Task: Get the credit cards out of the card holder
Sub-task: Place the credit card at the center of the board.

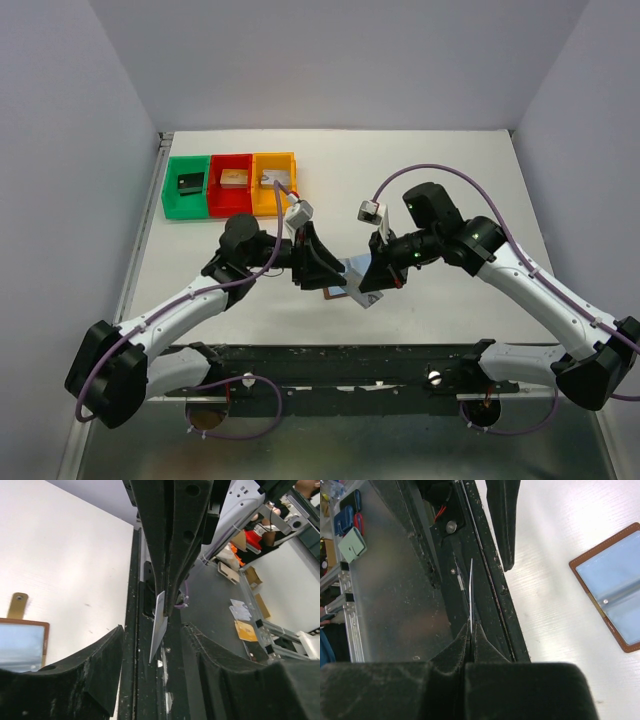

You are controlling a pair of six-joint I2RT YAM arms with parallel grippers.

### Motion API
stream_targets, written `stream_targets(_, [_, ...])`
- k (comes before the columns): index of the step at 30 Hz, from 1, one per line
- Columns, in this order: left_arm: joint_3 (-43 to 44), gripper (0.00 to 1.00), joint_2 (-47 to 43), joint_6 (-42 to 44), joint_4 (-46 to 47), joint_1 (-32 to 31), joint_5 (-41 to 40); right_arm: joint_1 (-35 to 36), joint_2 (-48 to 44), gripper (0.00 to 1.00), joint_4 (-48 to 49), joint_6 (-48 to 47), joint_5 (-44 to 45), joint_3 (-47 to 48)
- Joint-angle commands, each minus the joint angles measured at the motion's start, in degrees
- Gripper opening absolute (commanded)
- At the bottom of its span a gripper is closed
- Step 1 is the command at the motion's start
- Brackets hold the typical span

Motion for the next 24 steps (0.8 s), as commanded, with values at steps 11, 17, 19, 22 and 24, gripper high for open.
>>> stream_targets(11, [0.62, 0.00, 2.02, 0.23, 2.73, -2.61, 4.17, 0.51, -0.33, 0.00, 0.93, 0.04, -0.77, 2.50])
stream_targets(17, [-1.66, 0.00, -0.79, -2.56, 0.88, 2.90, -8.54, 0.25, -3.22, 0.46, 4.96, 7.50, 18.07, 0.66])
stream_targets(19, [-3.24, 0.00, -2.02, -6.07, -1.04, 8.52, -17.05, -0.54, -6.03, 0.48, 8.21, 10.58, 26.26, -1.62])
stream_targets(22, [-2.12, 0.00, -2.29, -8.47, -10.68, 13.73, -28.41, -0.72, -9.55, 0.49, 12.78, 13.92, 34.98, -5.40])
stream_targets(24, [0.52, 0.00, -0.19, -8.99, -18.06, 14.53, -35.44, -0.63, -10.87, 0.49, 15.33, 15.59, 38.16, -8.12])
